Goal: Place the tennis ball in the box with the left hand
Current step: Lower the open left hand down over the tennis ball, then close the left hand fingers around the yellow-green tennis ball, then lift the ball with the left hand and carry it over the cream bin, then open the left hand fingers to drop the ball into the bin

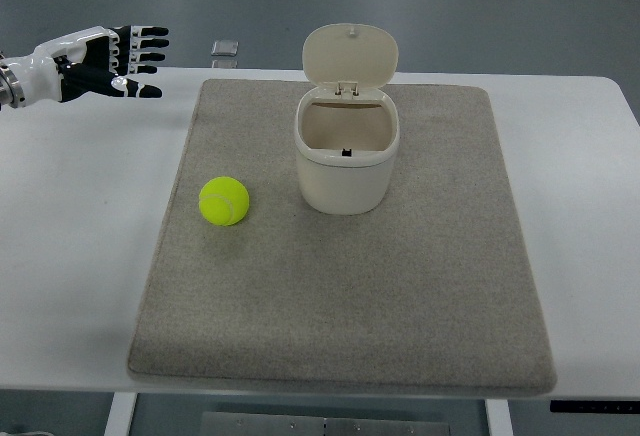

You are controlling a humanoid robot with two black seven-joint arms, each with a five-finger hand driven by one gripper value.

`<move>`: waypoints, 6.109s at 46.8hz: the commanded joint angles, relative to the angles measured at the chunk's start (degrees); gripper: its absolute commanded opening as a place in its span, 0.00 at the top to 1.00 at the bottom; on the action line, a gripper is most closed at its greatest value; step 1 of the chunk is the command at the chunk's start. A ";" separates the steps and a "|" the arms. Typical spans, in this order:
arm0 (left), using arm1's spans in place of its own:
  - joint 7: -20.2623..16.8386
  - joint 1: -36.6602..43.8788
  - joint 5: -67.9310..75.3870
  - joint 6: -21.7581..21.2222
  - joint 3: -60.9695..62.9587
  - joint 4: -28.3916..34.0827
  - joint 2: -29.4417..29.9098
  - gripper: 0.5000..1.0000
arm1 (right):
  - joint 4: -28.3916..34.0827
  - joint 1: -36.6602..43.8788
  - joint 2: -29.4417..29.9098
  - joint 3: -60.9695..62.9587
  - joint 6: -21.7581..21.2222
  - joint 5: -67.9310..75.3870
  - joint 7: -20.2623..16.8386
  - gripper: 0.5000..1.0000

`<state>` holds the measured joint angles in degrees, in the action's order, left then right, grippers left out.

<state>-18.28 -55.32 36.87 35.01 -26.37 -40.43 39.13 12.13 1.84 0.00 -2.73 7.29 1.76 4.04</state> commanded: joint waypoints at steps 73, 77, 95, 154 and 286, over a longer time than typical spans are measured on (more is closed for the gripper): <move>-16.00 1.71 58.05 -26.93 10.46 -27.25 6.31 0.04 | 0.00 0.00 0.00 0.00 0.00 0.00 0.00 0.20; -15.91 1.44 58.23 -27.02 10.46 -27.25 5.88 0.04 | 0.00 0.00 0.00 0.00 0.00 0.00 0.00 0.20; -15.74 1.09 63.33 -27.02 10.55 -26.99 2.10 0.14 | 0.00 0.00 0.00 0.00 0.00 0.00 0.00 0.20; -15.65 1.27 63.59 -27.02 10.55 -24.35 0.51 0.68 | 0.00 0.00 0.00 0.00 0.00 0.00 0.00 0.19; -15.74 -22.03 62.27 -40.73 20.31 -22.50 -14.43 0.53 | 0.00 0.00 0.00 0.00 0.00 0.00 0.00 0.20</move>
<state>-34.01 -77.62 99.22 -5.69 -6.07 -62.92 24.76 12.13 1.85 0.00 -2.72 7.30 1.76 4.04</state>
